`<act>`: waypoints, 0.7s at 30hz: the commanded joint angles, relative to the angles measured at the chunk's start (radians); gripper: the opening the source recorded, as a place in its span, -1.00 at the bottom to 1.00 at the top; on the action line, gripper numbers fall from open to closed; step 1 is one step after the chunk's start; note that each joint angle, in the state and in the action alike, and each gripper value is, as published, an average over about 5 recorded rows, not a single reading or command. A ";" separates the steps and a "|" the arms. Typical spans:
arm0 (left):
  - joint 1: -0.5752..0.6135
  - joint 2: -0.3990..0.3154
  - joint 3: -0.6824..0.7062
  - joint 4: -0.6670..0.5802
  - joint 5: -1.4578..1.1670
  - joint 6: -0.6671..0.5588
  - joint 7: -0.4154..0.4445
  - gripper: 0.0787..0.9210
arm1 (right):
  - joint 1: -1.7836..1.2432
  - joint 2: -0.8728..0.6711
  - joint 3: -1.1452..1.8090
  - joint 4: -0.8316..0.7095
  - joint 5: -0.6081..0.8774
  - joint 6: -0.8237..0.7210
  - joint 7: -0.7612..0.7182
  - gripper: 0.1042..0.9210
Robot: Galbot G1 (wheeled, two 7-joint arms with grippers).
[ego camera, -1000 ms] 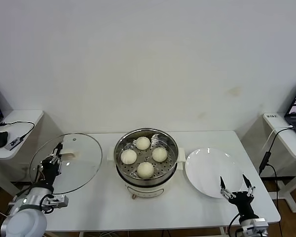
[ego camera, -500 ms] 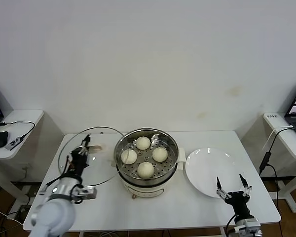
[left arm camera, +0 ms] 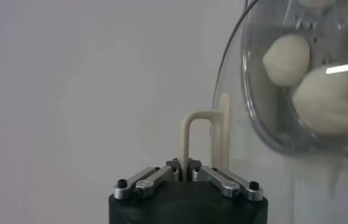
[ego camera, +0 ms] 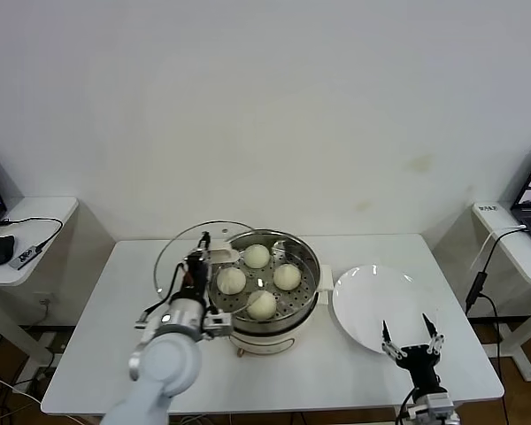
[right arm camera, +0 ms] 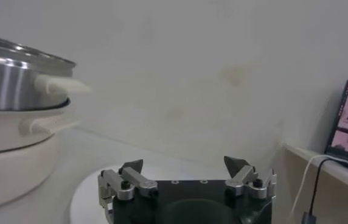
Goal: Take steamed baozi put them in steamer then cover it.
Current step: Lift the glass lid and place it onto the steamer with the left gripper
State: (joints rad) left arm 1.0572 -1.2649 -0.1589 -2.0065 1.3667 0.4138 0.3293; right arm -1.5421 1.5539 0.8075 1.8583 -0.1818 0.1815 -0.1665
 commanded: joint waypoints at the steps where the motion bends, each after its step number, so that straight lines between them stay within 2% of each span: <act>1: -0.088 -0.179 0.132 0.110 0.125 0.042 0.045 -0.84 | -0.003 0.009 -0.008 0.002 -0.043 0.007 0.007 0.76; 7: -0.082 -0.234 0.147 0.166 0.171 0.037 0.035 -0.84 | -0.003 0.008 -0.008 0.002 -0.042 0.005 0.009 0.76; 21: -0.076 -0.265 0.146 0.219 0.219 0.022 0.023 -0.84 | -0.005 0.005 -0.017 -0.010 -0.037 0.011 0.010 0.76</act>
State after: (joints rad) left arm 0.9905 -1.4902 -0.0302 -1.8285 1.5450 0.4344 0.3470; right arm -1.5466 1.5590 0.7935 1.8502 -0.2144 0.1909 -0.1571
